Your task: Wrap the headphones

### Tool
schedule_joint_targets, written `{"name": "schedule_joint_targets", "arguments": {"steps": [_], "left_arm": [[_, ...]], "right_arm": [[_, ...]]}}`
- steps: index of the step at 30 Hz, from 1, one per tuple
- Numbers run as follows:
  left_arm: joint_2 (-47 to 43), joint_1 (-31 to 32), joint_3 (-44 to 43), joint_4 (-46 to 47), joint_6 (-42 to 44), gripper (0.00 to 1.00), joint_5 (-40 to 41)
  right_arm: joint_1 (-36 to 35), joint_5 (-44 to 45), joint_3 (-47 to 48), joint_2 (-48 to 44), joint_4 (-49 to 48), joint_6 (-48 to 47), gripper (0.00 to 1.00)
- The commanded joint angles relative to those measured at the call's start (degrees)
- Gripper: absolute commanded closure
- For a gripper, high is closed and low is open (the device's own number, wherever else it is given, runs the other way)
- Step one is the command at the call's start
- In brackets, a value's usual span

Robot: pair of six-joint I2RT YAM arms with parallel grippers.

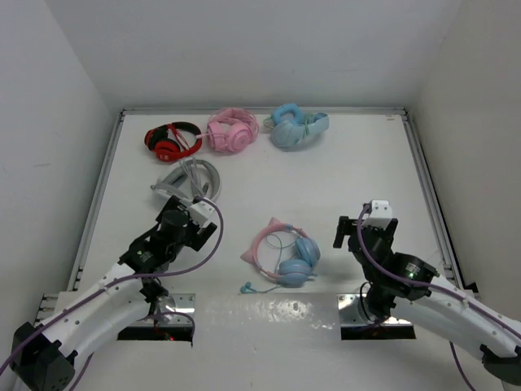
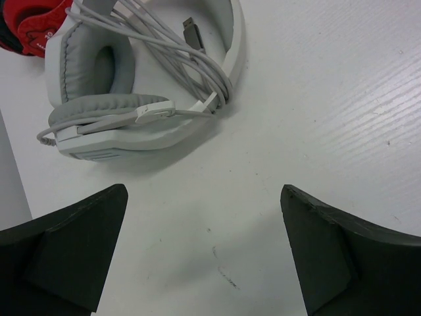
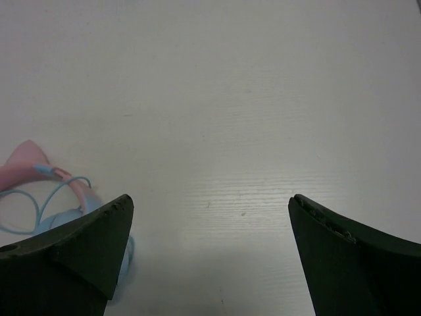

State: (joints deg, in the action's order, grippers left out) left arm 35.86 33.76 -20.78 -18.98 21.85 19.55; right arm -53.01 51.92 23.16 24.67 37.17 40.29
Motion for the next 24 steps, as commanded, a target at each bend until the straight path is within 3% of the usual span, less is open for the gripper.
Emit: {"name": "schedule_joint_targets", "arguments": {"steps": [1,5,6,9,10,11,12,14,20,24], "left_arm": [[0.35,0.08,-0.05,3.51,-1.89,0.00,1.90],[0.53,0.08,-0.23,3.16,-1.80,0.00,1.18],[0.44,0.08,-0.23,3.16,-1.81,0.00,1.54],[-1.14,0.17,0.12,3.51,-1.72,0.00,2.51],[-2.10,0.08,0.29,3.69,-1.98,0.00,3.64],[-2.63,0.08,0.47,3.86,-1.98,0.00,3.83],[-2.98,0.17,0.65,3.87,-1.98,0.00,3.91],[-3.69,0.17,0.74,3.69,-1.63,0.00,3.30],[-1.41,0.17,0.65,3.60,-1.54,0.00,3.48],[-0.09,0.17,0.56,3.51,-1.54,0.00,3.39]], "right_arm": [[0.02,-3.99,1.36,-0.76,-2.98,-2.49,0.01],[0.02,-16.64,0.40,-1.20,-9.54,-8.46,0.04],[0.02,-20.33,-0.30,-1.11,-11.22,-10.13,0.15],[-0.07,-26.78,0.13,2.30,-14.75,-10.41,0.80],[0.02,-27.13,0.39,5.54,-15.80,-10.06,0.79],[0.02,-27.05,0.48,7.48,-16.42,-10.23,0.68],[-0.07,-26.96,0.66,9.59,-17.12,-10.67,0.29],[-0.16,-24.69,2.06,16.71,-18.09,-11.11,0.02],[-0.16,-20.63,4.26,31.91,-20.99,-9.18,0.01],[-0.16,-27.55,3.21,35.70,-24.25,-9.09,0.01]]}}
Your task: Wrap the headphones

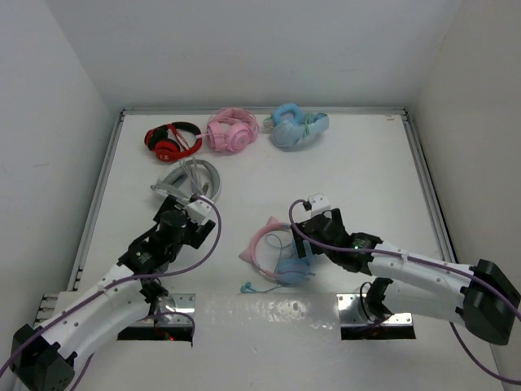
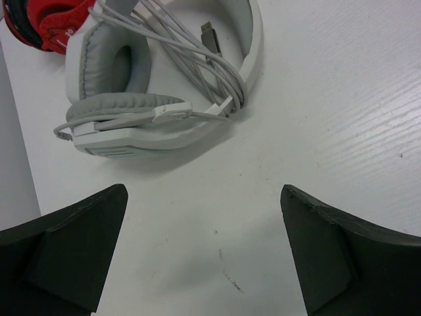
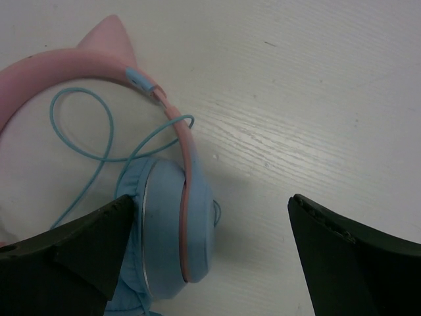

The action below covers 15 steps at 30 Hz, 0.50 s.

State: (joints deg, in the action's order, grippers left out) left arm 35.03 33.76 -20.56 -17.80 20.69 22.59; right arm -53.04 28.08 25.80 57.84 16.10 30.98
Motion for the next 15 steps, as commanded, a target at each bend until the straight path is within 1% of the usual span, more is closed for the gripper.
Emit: {"name": "schedule_joint_targets", "arguments": {"steps": [1,3,4,6,8,10,11,12,13,14,15], "left_arm": [[0.75,0.08,0.34,2.51,-0.38,0.00,0.44],[0.75,0.08,0.34,2.42,-0.38,0.00,0.35],[0.66,0.08,0.34,2.33,-0.30,0.00,0.09],[0.92,0.08,0.34,2.51,-0.03,0.00,-0.35],[1.45,0.17,-0.27,1.90,1.72,0.00,-2.01],[2.94,0.17,-3.16,-0.20,5.48,0.01,-6.49],[4.07,0.17,-5.35,-1.69,6.11,0.01,-8.25],[7.57,0.17,-8.07,-3.28,6.47,0.02,-10.44],[9.86,0.17,-11.23,-5.21,7.17,0.03,-15.16],[12.58,0.25,-17.79,-8.79,6.91,0.06,-17.03],[18.88,0.26,-21.33,-10.74,6.30,0.16,-18.62]], "right_arm": [[-0.05,-4.77,0.57,3.15,-3.00,0.39,0.01],[-0.14,-7.14,0.48,3.24,-2.13,0.66,0.01],[-0.14,-9.59,0.22,2.98,-2.38,0.66,0.02],[-0.05,-11.28,-0.57,2.19,-3.35,0.48,0.04],[-0.14,-12.43,-0.49,2.62,-3.97,0.22,0.05],[-0.14,-13.13,0.73,4.29,-2.74,-0.22,0.08],[-0.05,-13.83,0.83,4.82,-2.56,-1.26,0.09],[-0.05,-14.53,0.83,5.08,-3.00,-1.54,0.11],[-0.05,-15.15,0.57,5.69,-3.96,-1.54,0.13],[-0.05,-15.42,0.22,6.14,-4.40,-1.36,0.17],[-0.05,-14.90,0.21,6.49,-4.67,-0.58,0.26]]}}
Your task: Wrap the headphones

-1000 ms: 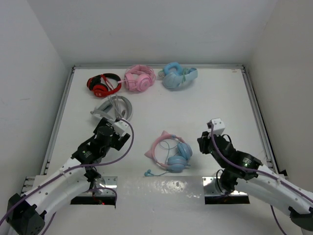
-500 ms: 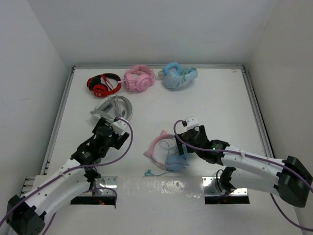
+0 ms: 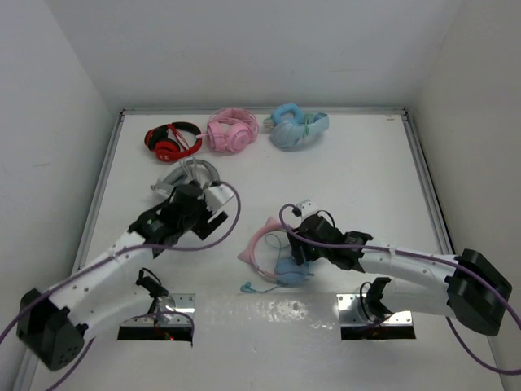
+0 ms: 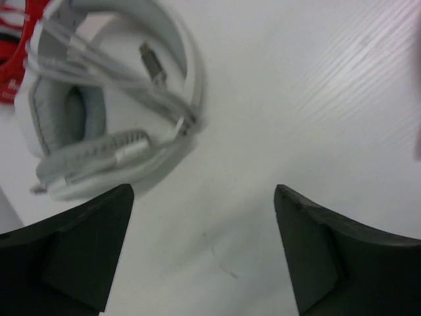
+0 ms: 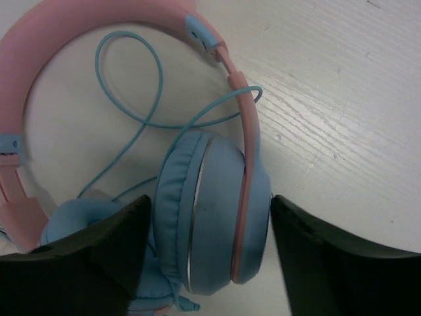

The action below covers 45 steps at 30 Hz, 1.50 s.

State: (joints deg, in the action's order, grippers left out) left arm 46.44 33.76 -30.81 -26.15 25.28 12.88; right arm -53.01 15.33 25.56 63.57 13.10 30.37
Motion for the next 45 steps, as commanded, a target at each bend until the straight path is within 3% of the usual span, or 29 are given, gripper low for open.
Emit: {"name": "schedule_joint_targets", "arguments": {"steps": [1,3,6,7,8,11,18,22,23,26,29,30,34,38,42,45], "left_arm": [[10.57,0.26,-17.73,-5.89,-0.21,0.21,-10.23],[19.08,0.52,-23.13,-9.78,-1.89,0.26,-10.25],[21.16,0.52,-25.45,-11.56,-1.64,0.26,-12.17],[20.46,0.61,-25.01,-10.60,-0.07,0.25,-12.62],[19.58,0.52,-24.57,-10.24,0.47,0.24,-12.62],[16.33,0.52,-26.22,-10.15,0.65,0.19,-13.59],[19.74,0.61,-36.86,-13.49,-2.94,0.14,-16.84],[23.96,0.52,-38.36,-9.19,-8.12,0.15,-7.91],[26.05,0.52,-39.84,-8.48,-10.92,0.18,-0.31],[30.55,0.17,-42.66,-8.74,-12.36,0.29,9.84],[32.31,-0.27,-43.10,-7.51,-11.65,0.44,9.88],[32.84,-0.36,-43.63,-8.03,-11.65,0.54,9.71],[35.30,-1.32,-45.83,-10.41,-11.83,0.71,8.56],[36.18,-1.68,-48.73,-13.39,-12.09,0.69,6.90],[36.36,-2.03,-49.96,-14.28,-12.97,0.34,6.10],[36.18,-2.55,-50.49,-14.89,-13.50,0.28,5.57]], "right_arm": [[-0.07,-1.80,0.80,1.37,-1.59,0.47,0.33],[-0.07,-1.27,0.72,1.38,-2.72,0.74,0.52],[-0.07,1.27,1.33,1.82,-4.05,-1.71,0.74],[-0.07,1.97,3.42,1.99,-3.62,-2.67,0.92],[-0.16,3.03,5.27,2.69,-2.91,-4.95,1.00],[-0.51,6.63,13.35,3.40,-0.10,-8.73,1.00],[-0.69,5.06,23.63,5.15,-11.25,-11.73,1.00],[-0.69,3.13,30.59,9.63,-10.73,-14.89,1.00],[-0.77,2.86,31.91,10.25,-10.12,-15.51,1.00],[-0.78,2.34,35.60,11.49,-9.50,-16.92,1.00],[-0.69,1.98,37.01,11.58,-10.29,-18.59,1.00],[-0.69,2.33,37.89,11.66,-10.12,-18.94,1.00],[0.63,4.44,39.56,13.06,-9.77,-21.40,1.00],[5.54,1.29,42.72,16.49,-5.99,-20.27,1.00],[5.90,0.40,42.03,17.38,-7.30,-20.27,1.00],[5.90,0.40,41.68,17.03,-7.57,-20.00,1.00]]}}
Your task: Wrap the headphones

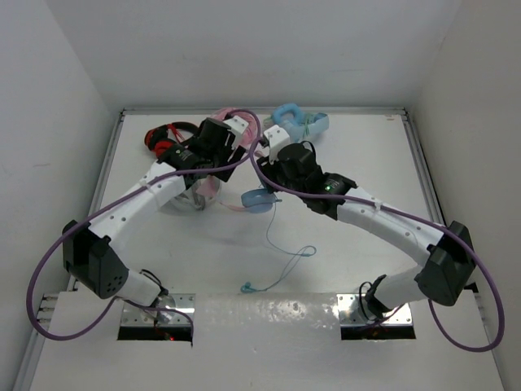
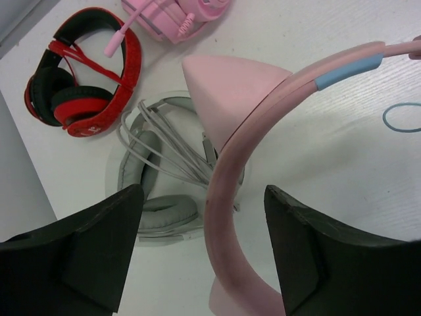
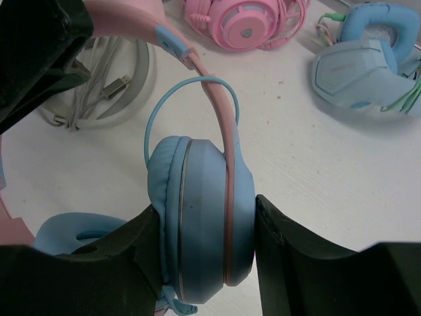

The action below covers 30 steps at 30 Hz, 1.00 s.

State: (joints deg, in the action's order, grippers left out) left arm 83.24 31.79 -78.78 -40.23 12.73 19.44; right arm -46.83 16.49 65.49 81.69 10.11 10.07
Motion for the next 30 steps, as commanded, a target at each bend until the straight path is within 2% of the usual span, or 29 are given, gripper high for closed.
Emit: {"name": "schedule_joint_targets", "arguments": {"steps": [1,5,9,10,11,13,14,15,16,17,20,21,22,23,24,27,30], "left_arm": [[-0.71,-0.76,-2.69,-0.99,-1.04,0.28,-2.03],[-0.54,-0.85,-1.47,-0.12,-0.25,0.40,-5.72],[1.66,-1.29,-0.67,1.20,-0.08,0.41,-6.96],[1.83,-1.90,-1.10,1.38,-0.08,0.44,-7.14],[1.92,-3.13,-1.72,1.38,-0.16,0.56,-7.31],[1.66,-4.27,-3.30,1.38,0.62,0.68,-7.31],[1.57,-5.15,-3.48,1.29,0.89,0.71,-7.49],[1.57,-5.51,-3.22,0.94,1.59,0.80,-8.01],[1.66,-6.38,-2.78,0.85,1.68,0.96,-8.54],[2.18,-6.91,-2.17,0.77,1.86,1.00,-9.33],[3.15,-9.28,-1.19,-0.20,2.12,1.00,-14.85],[3.15,-10.42,-1.72,-0.55,2.03,1.00,-16.00],[3.15,-10.96,-2.51,-1.08,1.95,1.00,-17.32],[3.07,-11.66,-4.86,-1.60,1.77,1.00,-19.16],[2.89,-12.19,-6.11,-2.83,1.86,1.00,-20.92],[1.49,-13.33,-8.75,-2.15,2.03,1.00,-19.71],[0.34,-13.60,-9.89,-1.43,2.12,1.00,-18.12]], "right_arm": [[-0.28,-0.76,1.66,-1.18,-4.66,0.31,1.00],[-0.19,-0.85,1.04,-1.36,-4.92,0.66,1.00],[-0.19,-2.78,0.78,-1.97,-5.10,1.62,1.00],[-0.19,-2.61,0.95,-1.97,-5.01,1.71,1.00],[-0.11,-2.43,1.13,-2.15,-4.75,1.80,1.00],[0.51,-3.30,1.65,-2.06,-4.31,2.24,1.00],[0.86,-4.09,1.74,-2.06,-4.05,2.94,1.00],[1.30,-4.97,1.83,-2.06,-4.04,3.29,1.00],[1.48,-6.11,1.57,-2.15,-4.31,3.47,1.00],[1.48,-6.47,1.31,-2.32,-4.74,3.47,1.00],[1.91,-8.49,3.13,-2.07,-5.45,2.86,1.00],[2.00,-10.67,4.28,-1.80,-4.75,2.42,0.86],[2.09,-11.47,5.51,-1.88,-4.05,0.94,0.61],[2.09,-11.57,6.39,-2.23,-3.17,0.14,0.34],[2.09,-11.05,7.01,-3.11,-3.43,-0.30,0.01],[2.09,-11.21,5.53,-10.65,-5.80,-1.54,0.01],[2.18,-16.31,0.10,-20.76,-9.05,-0.84,0.01]]}}
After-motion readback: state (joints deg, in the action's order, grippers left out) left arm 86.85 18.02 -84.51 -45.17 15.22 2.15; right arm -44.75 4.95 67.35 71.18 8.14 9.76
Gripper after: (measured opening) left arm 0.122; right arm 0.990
